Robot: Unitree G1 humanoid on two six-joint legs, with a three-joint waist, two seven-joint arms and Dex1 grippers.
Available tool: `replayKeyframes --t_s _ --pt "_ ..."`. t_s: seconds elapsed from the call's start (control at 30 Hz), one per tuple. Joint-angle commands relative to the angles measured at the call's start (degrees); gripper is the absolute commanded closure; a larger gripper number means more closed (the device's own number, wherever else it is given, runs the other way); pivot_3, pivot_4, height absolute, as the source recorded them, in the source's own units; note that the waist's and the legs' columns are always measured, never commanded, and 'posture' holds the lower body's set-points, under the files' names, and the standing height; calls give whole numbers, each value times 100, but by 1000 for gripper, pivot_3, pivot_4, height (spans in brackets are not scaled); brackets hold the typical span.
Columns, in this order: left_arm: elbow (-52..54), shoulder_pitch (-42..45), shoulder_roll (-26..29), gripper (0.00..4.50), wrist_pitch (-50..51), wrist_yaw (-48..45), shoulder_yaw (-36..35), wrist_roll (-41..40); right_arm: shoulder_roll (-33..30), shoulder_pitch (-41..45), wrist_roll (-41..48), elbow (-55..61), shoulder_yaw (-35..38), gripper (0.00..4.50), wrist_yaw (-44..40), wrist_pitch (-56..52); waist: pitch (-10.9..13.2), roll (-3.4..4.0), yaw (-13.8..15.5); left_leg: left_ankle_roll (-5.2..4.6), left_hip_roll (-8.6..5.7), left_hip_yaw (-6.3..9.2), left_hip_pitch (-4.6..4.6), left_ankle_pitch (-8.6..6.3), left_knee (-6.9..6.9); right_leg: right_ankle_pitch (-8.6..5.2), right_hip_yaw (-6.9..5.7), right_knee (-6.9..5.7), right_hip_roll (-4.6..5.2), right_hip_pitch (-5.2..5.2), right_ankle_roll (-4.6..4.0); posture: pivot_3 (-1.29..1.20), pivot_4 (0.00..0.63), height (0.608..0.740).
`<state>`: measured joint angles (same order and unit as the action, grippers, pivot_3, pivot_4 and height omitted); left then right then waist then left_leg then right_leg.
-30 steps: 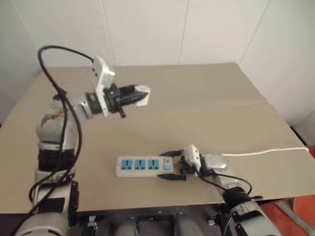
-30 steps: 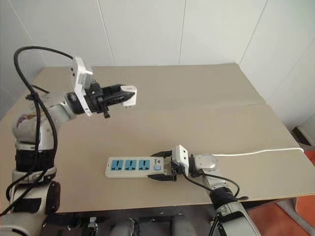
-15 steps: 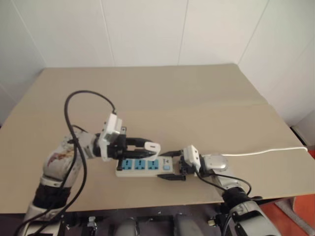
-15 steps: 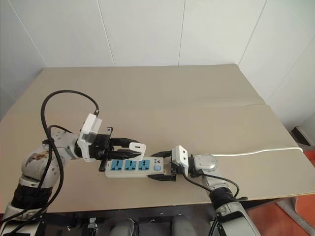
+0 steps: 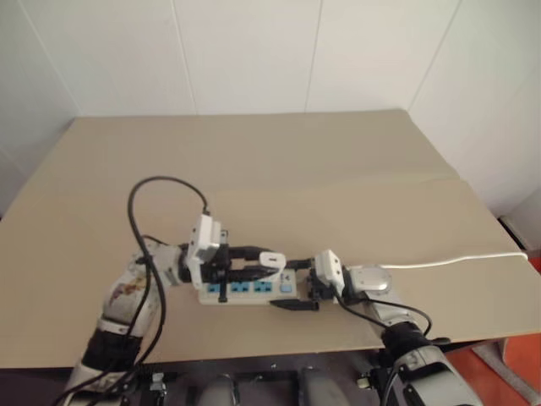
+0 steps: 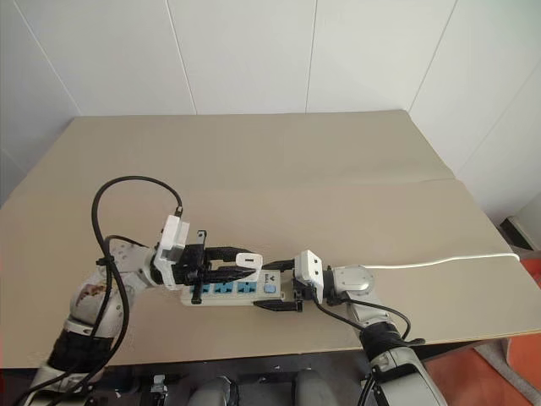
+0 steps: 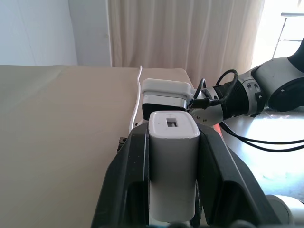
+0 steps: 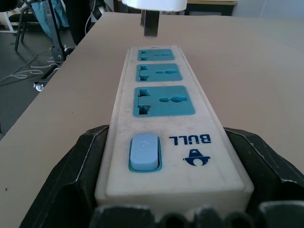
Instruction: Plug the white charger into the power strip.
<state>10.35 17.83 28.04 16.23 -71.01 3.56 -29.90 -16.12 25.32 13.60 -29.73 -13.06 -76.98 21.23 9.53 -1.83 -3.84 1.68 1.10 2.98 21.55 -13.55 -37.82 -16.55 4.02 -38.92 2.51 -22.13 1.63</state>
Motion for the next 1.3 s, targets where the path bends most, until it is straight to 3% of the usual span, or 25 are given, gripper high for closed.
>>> replayKeyframes --t_s 0.03,0.3,0.8,1.3 --pt "-126 -99 -186 3505 -511 86 -20 90 7 -180 -147 -8 -171 1063 -26 -66 0 0 2 0 0 0 0 0 0 0 0 1 1 0 0 0 150 740" --pt "-240 -393 -256 3505 -537 363 67 242 -54 -247 -140 137 -178 1063 -5 -215 0 0 8 -3 -1 2 3 -2 2 0 0 6 2 0 0 0 150 740" --pt "-961 -536 -546 3505 -1869 -59 185 402 -171 -332 -116 362 -172 1063 -12 -430 0 1 43 -5 -2 0 7 -3 3 0 -1 15 3 0 0 0 150 740" --pt "-1294 -555 -430 3505 -2313 -430 233 425 -165 -285 -130 357 -194 1063 -29 -512 1 1 46 -7 -1 -1 7 -4 4 0 -1 18 3 1 1 0 150 740"
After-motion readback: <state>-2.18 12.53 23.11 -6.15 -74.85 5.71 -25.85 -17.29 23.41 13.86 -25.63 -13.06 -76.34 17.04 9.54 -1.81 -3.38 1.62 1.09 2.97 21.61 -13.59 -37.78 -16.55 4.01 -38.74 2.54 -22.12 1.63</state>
